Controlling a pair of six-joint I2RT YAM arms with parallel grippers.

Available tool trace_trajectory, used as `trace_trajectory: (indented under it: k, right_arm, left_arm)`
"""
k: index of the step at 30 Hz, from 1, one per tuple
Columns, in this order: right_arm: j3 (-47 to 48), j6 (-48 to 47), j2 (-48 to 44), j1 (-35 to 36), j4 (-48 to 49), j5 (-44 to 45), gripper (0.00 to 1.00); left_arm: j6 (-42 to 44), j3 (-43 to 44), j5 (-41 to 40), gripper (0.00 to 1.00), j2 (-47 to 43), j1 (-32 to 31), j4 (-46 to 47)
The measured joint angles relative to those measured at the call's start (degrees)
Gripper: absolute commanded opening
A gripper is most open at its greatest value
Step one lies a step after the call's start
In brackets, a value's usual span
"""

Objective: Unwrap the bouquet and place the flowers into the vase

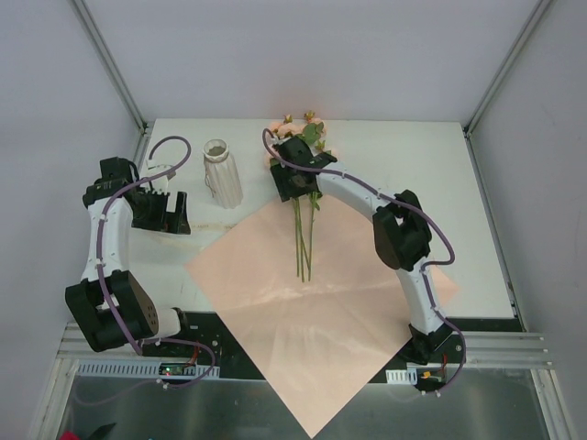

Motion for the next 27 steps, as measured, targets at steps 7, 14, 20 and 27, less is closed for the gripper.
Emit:
trace_trajectory:
  k: [7, 14, 20, 27]
  right_arm:
    - [0.00, 0.00, 1.62, -1.03, 2.47, -2.25, 0.52]
    - [1.44, 0.02, 4.98, -1.05, 3.17, -4.04, 0.51]
    - [2.75, 0.11, 7.37, -1.70, 3.10, -4.92, 0.42]
    - [3.96, 0.74, 8.57, -2.16, 2.78, -6.73, 0.07]
  left_arm:
    - [-1.57, -0.39, -0.04, 0.99, -0.04, 0.07, 2.14]
    - [-3.15, -0.42, -1.40, 0.99, 0.63, 1.03, 3.30]
    - [-3.21, -0.66, -1.38, 0.99, 0.66, 1.92, 3.69]
    - [-3.21, -1.44, -1.29, 0.99, 0.50, 1.92, 3.80]
